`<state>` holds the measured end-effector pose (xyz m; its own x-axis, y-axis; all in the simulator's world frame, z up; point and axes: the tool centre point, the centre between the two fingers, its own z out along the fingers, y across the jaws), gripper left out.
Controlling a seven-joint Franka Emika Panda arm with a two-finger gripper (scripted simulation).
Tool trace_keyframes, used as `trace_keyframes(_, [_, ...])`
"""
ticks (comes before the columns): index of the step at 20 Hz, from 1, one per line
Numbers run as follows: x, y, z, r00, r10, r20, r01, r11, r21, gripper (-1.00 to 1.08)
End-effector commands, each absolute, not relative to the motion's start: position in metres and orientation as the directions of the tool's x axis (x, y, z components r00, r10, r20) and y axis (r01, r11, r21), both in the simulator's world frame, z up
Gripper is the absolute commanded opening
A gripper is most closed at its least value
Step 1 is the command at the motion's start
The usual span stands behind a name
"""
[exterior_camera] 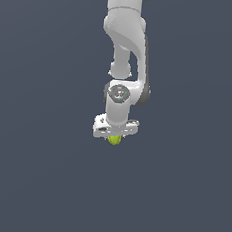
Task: Pick up the object and move it to a goal position.
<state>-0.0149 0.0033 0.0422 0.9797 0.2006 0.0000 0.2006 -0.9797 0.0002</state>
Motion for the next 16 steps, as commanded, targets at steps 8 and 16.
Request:
trace_keyframes(8, [-0.016,0.001,0.046,0.980,0.201,0.000,0.201,-0.980,0.000,-1.00])
trace_keyframes(16, [-0.022,-0.020,0.079,0.980,0.201,0.000,0.201,-0.980,0.000,-1.00])
